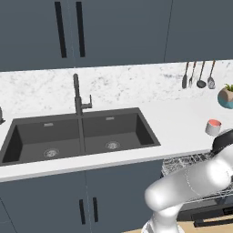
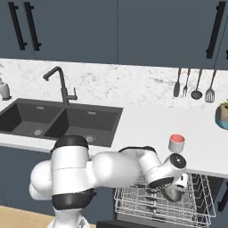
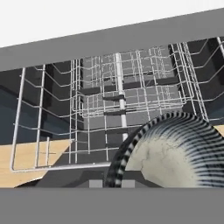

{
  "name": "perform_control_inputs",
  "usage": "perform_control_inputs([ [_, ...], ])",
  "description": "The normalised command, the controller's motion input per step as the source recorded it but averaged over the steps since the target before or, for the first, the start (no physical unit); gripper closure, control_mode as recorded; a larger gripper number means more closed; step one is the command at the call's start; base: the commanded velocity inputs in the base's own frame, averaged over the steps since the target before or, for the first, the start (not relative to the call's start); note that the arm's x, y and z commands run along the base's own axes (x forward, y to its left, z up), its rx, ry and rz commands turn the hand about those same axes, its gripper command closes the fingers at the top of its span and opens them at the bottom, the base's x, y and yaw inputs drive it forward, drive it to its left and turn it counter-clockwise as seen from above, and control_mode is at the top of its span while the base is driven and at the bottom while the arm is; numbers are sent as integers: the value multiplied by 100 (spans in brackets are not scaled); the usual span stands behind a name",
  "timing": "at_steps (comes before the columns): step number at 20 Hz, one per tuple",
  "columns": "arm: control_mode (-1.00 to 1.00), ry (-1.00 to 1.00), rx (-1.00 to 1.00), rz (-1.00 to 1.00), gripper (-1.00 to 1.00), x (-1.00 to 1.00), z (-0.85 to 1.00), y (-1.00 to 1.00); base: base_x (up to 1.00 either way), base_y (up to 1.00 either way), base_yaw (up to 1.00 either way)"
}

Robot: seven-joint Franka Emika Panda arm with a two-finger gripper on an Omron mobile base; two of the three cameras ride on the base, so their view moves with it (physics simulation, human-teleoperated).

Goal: Pick up the cup and bowl from the counter, place them in the dishwasher, and close the dishwasher door.

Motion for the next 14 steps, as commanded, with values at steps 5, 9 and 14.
perform_control_inputs([
  [5, -100, 5, 2, 0, 100, 0, -66, 0, 0, 0, 0],
  [9, -100, 0, 3, 0, 100, 0, -30, 0, 0, 0, 0],
  [14, -100, -2, 10, 0, 100, -2, -3, 0, 0, 0, 0],
])
